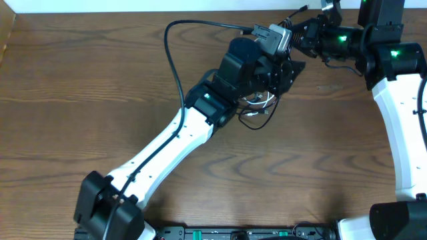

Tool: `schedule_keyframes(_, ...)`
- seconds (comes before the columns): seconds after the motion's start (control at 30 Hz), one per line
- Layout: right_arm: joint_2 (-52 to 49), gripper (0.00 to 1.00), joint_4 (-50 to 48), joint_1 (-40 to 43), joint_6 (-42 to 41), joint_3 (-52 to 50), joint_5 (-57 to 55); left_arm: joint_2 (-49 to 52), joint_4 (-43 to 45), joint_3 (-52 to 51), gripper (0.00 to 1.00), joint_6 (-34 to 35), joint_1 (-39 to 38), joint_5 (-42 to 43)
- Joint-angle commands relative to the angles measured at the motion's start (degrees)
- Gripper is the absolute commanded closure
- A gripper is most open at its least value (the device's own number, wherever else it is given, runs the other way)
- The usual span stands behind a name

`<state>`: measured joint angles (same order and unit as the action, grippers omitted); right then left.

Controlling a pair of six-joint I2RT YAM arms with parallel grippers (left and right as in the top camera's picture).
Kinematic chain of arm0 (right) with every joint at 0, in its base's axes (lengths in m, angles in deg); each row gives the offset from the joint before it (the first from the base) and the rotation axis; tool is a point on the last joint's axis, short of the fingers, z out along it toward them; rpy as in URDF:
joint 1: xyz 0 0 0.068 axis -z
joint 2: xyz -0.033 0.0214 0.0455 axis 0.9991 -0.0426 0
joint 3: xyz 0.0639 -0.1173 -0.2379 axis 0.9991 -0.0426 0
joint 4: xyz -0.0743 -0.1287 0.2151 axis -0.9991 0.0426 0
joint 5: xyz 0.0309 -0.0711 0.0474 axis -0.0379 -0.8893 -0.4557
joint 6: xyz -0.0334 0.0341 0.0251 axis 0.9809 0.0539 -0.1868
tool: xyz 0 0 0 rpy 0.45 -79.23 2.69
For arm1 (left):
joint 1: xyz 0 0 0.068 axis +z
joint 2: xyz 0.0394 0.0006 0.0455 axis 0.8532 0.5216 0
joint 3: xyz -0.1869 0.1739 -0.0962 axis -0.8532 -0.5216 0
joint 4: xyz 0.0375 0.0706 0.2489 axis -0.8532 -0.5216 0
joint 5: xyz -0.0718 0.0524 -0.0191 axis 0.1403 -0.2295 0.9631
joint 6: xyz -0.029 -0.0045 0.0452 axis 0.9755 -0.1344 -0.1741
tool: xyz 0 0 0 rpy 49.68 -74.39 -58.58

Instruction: Untangle cables

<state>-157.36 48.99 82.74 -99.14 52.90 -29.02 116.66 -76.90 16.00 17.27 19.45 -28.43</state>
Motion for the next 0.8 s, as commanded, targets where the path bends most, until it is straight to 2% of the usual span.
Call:
schedule_keyframes(0.0,0.1,0.99,-0.2,-0.1,-0.5,0.3,2.3,0.3,1.6,0.7,0.69,0.6,-0.1,-1.4)
schedule_keyframes(0.07,0.1,0.99,-0.2,-0.1,-0.5,0.3,2.3,0.3,1.5,0.7,0.75,0.6,-0.1,-1.5)
schedule_keyframes(0.13,0.1,0.99,-0.3,0.0,-0.5,0.3,2.0,0.4,1.1,0.7,0.92,0.5,-0.1,-1.4)
schedule_keyframes(0.27,0.1,0.99,-0.2,0.9,-0.1,0.3,-3.2,0.2,-0.3,0.7,0.93,0.3,0.0,-0.2)
schedule_keyframes(0.4,0.1,0.61,0.2,4.2,1.8,0.3,-9.8,-1.3,-5.1,0.7,0.93,0.4,2.8,11.3)
schedule_keyframes(0.43,0.1,0.59,0.5,4.8,3.0,0.3,-10.8,-1.6,-6.1,0.7,0.92,0.4,4.0,15.0)
schedule_keyframes(0.5,0.1,0.58,2.9,6.3,6.6,0.3,-13.2,-2.1,-8.0,0.7,0.93,0.6,8.2,27.1)
schedule_keyframes(0.6,0.1,0.59,7.7,6.2,13.6,0.3,-14.5,-2.1,-8.0,0.7,0.93,1.0,12.6,38.3)
schedule_keyframes(0.67,0.0,0.62,11.1,5.7,18.0,0.3,-14.5,-2.1,-8.0,0.7,0.93,1.3,14.6,41.6)
schedule_keyframes(0.77,-0.6,0.67,15.8,3.5,25.7,0.3,-14.5,-2.1,-7.8,0.7,0.93,3.0,15.9,42.2)
